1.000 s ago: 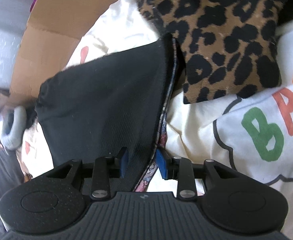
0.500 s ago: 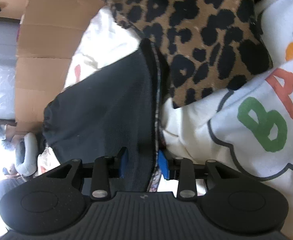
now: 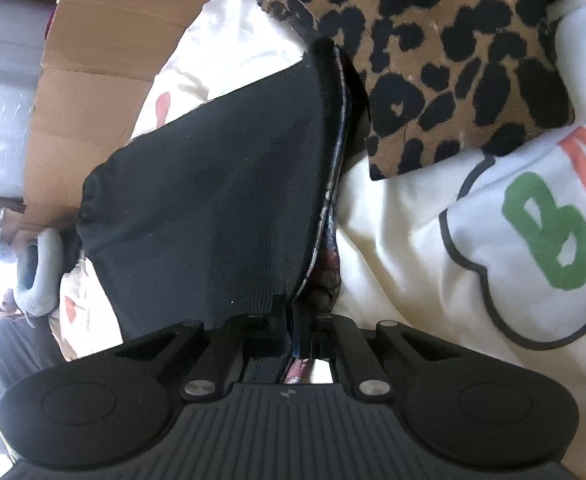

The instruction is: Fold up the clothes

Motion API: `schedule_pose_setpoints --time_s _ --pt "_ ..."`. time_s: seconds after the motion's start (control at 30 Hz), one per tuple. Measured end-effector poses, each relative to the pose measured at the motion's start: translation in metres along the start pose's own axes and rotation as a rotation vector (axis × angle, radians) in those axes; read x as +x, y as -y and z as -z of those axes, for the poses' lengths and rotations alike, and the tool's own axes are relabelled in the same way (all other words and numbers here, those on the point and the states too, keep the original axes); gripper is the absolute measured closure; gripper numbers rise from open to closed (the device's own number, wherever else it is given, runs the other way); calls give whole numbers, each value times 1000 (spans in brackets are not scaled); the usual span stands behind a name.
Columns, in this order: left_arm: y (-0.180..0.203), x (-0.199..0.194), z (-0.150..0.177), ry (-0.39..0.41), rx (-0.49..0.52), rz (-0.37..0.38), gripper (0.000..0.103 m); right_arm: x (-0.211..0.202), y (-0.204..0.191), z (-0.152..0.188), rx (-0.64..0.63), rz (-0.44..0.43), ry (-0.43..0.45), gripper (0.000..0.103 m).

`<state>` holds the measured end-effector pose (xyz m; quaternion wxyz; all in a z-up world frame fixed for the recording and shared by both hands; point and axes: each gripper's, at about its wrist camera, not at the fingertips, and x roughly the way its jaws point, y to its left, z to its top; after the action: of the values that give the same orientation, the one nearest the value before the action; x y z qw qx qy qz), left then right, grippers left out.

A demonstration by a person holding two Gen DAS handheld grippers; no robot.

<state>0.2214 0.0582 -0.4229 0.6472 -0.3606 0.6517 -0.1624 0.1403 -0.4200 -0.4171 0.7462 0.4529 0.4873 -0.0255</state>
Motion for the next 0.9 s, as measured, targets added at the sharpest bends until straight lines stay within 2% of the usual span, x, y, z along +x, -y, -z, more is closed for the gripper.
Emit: schedule_pose_setpoints --time_s 0.6,0.63,0.77,0.9 --pt "1 14 -2 -30 33 -21 98 -12 -5 2 -53 144 19 103" --pt "2 13 -2 -32 31 -16 97 -11 -3 0 -50 138 17 103" --pt "5 -8 -5 9 64 -32 70 -23 -10 -1 -76 164 39 98" --pt "-5 -39 -8 91 40 -31 69 -41 -20 -2 -142 167 54 97"
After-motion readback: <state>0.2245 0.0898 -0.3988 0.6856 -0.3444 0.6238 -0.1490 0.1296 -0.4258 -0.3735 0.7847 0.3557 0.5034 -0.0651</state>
